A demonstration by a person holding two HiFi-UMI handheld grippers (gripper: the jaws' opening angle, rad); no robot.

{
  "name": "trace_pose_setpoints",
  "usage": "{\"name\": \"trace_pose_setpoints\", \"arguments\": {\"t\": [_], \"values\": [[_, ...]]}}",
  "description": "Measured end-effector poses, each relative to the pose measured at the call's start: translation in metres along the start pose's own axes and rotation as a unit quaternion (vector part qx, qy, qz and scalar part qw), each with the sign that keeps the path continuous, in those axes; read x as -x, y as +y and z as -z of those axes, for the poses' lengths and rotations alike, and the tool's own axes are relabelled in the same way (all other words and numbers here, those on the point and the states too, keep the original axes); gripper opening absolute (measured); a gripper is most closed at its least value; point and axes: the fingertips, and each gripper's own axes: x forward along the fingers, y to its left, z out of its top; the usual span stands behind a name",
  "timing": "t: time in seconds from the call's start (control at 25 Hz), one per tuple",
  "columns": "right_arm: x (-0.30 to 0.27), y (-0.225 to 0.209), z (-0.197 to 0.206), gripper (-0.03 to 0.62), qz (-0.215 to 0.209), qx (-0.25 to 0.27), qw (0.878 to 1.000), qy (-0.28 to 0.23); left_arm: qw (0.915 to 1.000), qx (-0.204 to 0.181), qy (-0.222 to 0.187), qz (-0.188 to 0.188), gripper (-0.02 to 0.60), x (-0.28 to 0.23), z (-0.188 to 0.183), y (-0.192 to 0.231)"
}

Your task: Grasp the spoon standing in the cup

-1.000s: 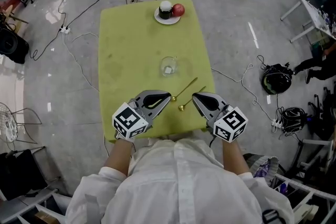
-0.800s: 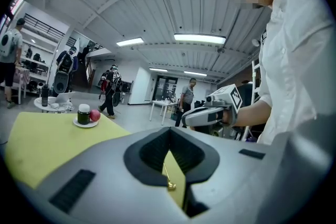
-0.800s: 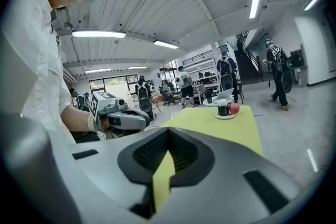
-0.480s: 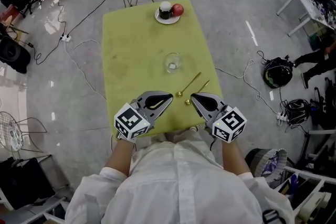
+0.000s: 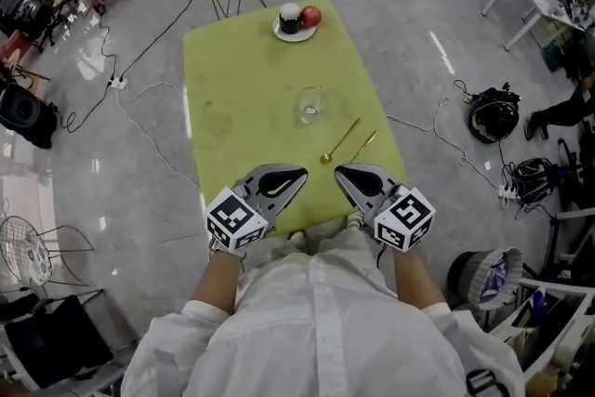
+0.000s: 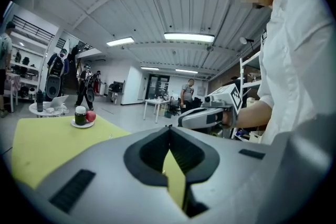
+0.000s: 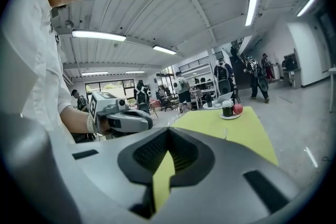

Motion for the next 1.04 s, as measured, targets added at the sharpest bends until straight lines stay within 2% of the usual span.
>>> {"name": "trace_pose_setpoints", "arguments": {"t": [1.04], "values": [[0.0025, 0.0065, 0.0026, 0.003, 0.019, 0.006, 1.000, 0.003, 0.9999, -0.005, 0.000, 0.013, 0.005, 0.0044, 0.0010, -0.0057]]}}
